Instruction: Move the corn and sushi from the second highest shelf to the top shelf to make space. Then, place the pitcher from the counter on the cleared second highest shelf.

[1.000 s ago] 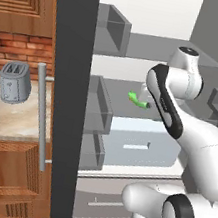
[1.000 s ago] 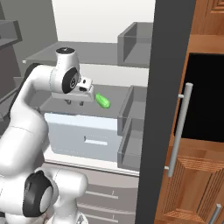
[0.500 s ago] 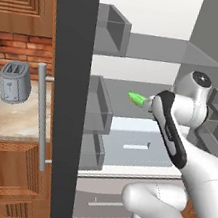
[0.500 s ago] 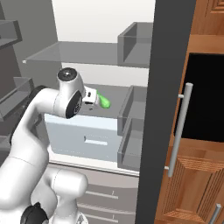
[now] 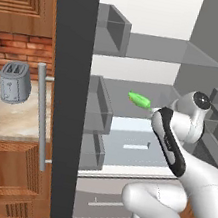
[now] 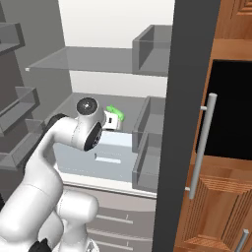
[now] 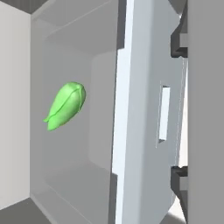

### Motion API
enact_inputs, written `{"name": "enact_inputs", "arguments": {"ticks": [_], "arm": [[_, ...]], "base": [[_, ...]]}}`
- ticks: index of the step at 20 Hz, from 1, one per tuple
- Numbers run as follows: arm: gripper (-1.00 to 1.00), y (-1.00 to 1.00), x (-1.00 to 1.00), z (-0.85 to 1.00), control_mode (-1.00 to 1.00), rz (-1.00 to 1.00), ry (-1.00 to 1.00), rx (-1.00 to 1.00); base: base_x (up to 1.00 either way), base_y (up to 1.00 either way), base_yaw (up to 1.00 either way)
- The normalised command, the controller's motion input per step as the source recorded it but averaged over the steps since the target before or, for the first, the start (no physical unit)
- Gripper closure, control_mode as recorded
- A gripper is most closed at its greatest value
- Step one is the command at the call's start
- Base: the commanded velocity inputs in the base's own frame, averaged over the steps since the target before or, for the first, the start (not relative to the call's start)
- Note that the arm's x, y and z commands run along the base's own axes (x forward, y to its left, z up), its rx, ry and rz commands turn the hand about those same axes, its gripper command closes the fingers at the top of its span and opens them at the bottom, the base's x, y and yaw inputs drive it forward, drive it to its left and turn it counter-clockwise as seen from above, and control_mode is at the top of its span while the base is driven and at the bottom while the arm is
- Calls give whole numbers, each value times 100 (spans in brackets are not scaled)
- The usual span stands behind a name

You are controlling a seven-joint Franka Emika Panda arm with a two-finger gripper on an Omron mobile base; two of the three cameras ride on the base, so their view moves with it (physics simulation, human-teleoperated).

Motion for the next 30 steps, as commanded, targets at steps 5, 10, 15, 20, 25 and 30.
{"name": "enact_inputs", "arguments": {"ticks": [5,10,15,20,25,30], "arm": [[-100,-7,39,0,-100,3,0,0],[-100,-2,43,0,-100,7,0,0],[-100,-5,44,0,-100,8,0,0],[-100,0,44,0,-100,8,0,0],[-100,-5,47,-2,-100,6,0,0],[-100,-6,44,-15,-100,6,0,0]], "base": [[0,0,0],[0,0,0],[0,0,0],[0,0,0],[0,0,0],[0,0,0]]}}
